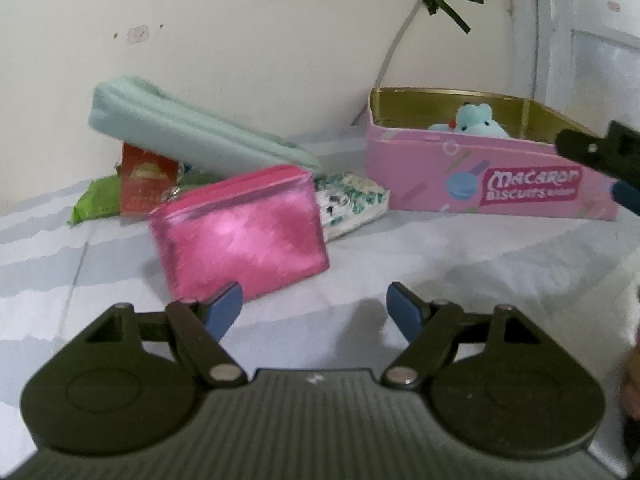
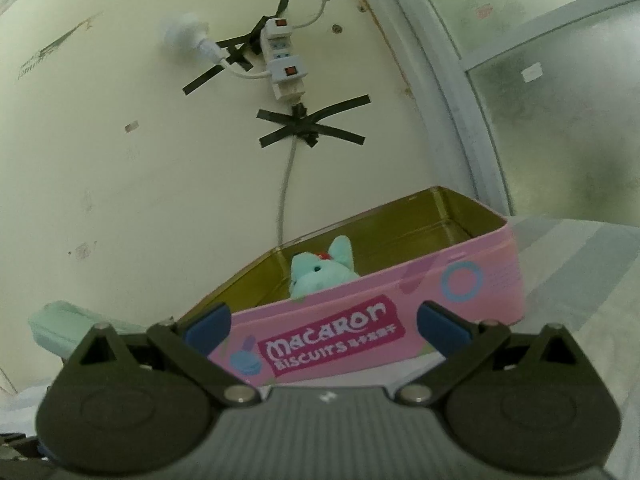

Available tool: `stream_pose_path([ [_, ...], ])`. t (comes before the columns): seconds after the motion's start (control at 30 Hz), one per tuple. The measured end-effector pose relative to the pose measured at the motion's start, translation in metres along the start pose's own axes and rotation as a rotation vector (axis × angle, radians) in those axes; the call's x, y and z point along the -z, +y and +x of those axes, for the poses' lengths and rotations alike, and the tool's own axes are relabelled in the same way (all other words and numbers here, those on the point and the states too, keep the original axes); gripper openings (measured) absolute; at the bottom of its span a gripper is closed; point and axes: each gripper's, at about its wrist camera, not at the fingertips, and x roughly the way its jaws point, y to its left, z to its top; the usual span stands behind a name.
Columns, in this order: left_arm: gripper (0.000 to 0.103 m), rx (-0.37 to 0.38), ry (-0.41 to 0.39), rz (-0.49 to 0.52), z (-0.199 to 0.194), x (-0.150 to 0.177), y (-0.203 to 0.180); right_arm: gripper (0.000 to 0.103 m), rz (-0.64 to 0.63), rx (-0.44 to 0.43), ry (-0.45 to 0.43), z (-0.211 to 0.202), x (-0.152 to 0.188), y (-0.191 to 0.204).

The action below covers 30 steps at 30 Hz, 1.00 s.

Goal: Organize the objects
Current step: 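Move the left tool back toward the pink purse, then grasp the pink purse with the left tool and drop it into the tin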

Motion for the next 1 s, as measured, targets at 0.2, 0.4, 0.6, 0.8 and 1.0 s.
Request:
stream_pose_path([
  [0.2, 0.081, 0.043, 0.022, -0.140, -0.039, 0.019, 0.066, 0.085, -0.038, -0.126, 0.126, 0.003, 0.001, 0.010],
  [0.4, 0.079, 0.031, -0.033, -0.240, -0.041, 0.002, 0.113, 0.068, -0.053, -0.402, 0.325, 0.025, 0.006, 0.061],
  [0.6, 0.080, 0.099, -0.071, -0.073, -0.011, -0.011, 0.106, 0.059, -0.257, -0.462, 0.476, 0.066, 0.018, 0.130],
  [0.8, 0.063, 0.209, -0.016, -0.050, 0.026, -0.015, 0.112, 0.026, -0.181, -0.560, 0.552, 0.102, 0.030, 0.140],
  [1.0, 0.063, 0.247, -0.094, -0.053, -0.003, -0.020, 0.105, 0.017, -0.213, -0.619, 0.510, 0.071, 0.028, 0.141],
])
